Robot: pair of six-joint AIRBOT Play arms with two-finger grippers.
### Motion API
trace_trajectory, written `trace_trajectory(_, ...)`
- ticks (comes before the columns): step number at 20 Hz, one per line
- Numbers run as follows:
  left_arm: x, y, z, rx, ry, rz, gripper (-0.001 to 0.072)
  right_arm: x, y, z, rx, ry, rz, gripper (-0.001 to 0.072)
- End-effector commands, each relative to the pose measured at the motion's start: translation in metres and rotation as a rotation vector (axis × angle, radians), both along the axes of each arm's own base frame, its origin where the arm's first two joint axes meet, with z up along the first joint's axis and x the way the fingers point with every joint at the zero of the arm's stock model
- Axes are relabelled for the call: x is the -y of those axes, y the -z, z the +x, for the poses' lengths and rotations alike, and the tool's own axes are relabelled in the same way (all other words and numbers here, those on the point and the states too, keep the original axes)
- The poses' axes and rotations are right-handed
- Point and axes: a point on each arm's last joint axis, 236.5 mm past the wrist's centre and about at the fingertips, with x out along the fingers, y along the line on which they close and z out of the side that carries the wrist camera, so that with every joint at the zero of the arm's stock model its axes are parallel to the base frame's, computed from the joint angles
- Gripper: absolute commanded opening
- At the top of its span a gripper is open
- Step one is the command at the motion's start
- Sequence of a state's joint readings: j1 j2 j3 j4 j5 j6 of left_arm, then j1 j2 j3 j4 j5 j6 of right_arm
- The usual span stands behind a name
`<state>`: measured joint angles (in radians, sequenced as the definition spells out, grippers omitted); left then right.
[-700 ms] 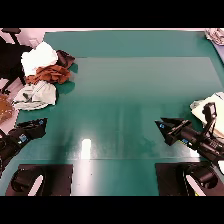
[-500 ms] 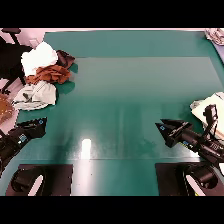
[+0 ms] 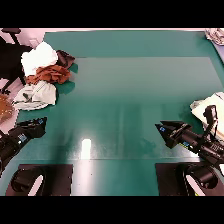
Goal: Fold the shirts.
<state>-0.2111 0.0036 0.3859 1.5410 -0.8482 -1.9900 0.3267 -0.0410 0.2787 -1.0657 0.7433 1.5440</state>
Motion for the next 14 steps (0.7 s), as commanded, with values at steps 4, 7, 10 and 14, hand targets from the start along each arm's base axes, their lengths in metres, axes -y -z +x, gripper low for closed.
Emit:
trace_trajectory(4,0.007,-0.030,0.011,0.128,0.007,-0.066,0.0352,0.000,0.000,0.000,-0.017,0.011,0.022,0.0363)
trace_trajectory(7,0.011,-0.038,0.012,0.150,0.010,-0.103,0.0350,0.000,0.000,0.000,-0.018,0.012,0.022,0.0363)
trace_trajectory(10,0.017,-0.049,0.011,0.134,-0.027,-0.275,0.0349,0.000,-0.001,0.000,-0.025,0.021,0.037,0.0364)
trace_trajectory(14,0.006,-0.116,0.001,0.285,-0.016,-0.193,0.0027,-0.001,-0.021,0.007,-0.014,0.021,0.029,0.0363)
